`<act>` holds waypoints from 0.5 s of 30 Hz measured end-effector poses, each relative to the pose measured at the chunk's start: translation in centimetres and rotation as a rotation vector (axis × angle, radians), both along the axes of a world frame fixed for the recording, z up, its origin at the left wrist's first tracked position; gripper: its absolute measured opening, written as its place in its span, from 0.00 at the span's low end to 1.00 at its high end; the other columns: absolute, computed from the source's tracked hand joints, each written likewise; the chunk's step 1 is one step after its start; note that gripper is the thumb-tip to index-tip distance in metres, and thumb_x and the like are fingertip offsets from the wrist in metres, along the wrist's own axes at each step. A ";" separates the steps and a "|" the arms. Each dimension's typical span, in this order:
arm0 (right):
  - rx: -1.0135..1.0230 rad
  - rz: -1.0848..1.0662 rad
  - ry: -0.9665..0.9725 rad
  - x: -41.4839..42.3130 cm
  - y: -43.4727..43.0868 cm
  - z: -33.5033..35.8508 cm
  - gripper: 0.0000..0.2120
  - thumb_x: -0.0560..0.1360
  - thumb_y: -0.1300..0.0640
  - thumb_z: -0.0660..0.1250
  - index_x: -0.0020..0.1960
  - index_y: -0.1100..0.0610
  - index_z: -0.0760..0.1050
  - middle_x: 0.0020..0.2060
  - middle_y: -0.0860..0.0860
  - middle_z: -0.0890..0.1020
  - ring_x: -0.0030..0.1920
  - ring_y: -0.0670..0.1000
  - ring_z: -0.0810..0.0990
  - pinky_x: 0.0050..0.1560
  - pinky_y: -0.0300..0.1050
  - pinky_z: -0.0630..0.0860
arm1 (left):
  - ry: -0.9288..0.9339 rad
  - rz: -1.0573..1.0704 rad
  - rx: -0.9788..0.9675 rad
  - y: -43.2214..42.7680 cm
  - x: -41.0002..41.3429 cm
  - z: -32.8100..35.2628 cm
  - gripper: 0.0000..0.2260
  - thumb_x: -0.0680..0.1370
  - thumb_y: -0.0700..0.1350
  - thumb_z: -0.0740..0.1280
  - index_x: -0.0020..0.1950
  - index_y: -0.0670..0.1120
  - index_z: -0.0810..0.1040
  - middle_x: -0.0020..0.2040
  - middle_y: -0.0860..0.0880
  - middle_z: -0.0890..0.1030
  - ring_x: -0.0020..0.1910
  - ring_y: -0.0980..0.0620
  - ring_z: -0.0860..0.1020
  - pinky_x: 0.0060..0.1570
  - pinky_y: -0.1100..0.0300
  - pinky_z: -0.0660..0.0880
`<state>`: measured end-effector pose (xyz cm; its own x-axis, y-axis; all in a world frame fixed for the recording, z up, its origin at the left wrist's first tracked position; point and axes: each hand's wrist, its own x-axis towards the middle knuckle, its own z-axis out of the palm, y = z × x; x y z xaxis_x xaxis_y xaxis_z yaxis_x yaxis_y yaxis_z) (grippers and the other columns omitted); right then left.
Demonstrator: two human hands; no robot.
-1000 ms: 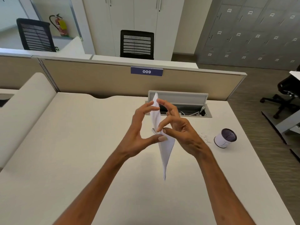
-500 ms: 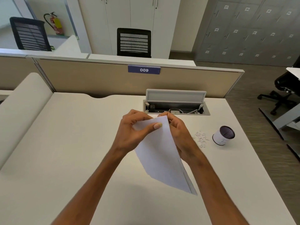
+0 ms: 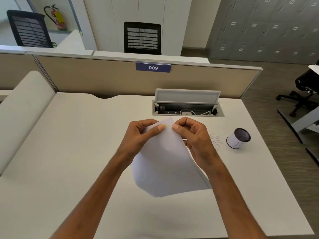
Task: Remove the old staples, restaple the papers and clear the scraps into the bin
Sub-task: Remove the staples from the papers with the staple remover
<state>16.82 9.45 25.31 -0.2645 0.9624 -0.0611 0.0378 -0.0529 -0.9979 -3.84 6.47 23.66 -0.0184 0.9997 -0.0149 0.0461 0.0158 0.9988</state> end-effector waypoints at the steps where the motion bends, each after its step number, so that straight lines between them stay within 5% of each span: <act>1: 0.002 -0.005 -0.001 -0.1 0.0 0.1 0.05 0.84 0.57 0.69 0.53 0.59 0.81 0.46 0.51 0.86 0.51 0.57 0.87 0.49 0.49 0.85 | -0.026 -0.004 0.001 -0.1 0.0 0.1 0.10 0.82 0.54 0.74 0.51 0.49 0.90 0.49 0.48 0.89 0.48 0.49 0.86 0.51 0.55 0.80; 8: -0.036 0.018 0.056 -0.2 -0.1 0.4 0.05 0.83 0.58 0.70 0.52 0.60 0.81 0.47 0.56 0.86 0.51 0.61 0.87 0.51 0.50 0.85 | -0.104 -0.056 -0.003 -0.2 -0.2 0.0 0.10 0.86 0.47 0.71 0.47 0.46 0.88 0.45 0.48 0.86 0.45 0.50 0.82 0.48 0.59 0.77; 15: -0.031 0.020 0.027 -0.2 0.7 -0.6 0.04 0.83 0.58 0.70 0.52 0.58 0.81 0.48 0.55 0.86 0.53 0.61 0.87 0.52 0.53 0.86 | -0.019 -0.071 0.027 0.3 -0.7 -0.4 0.11 0.84 0.53 0.72 0.50 0.47 0.88 0.47 0.50 0.87 0.46 0.52 0.84 0.49 0.61 0.78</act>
<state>16.64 10.15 24.76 -0.2852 0.9548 -0.0836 0.0126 -0.0834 -0.9964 -4.49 6.76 23.21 0.0521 0.9986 0.0124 0.0274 -0.0139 0.9995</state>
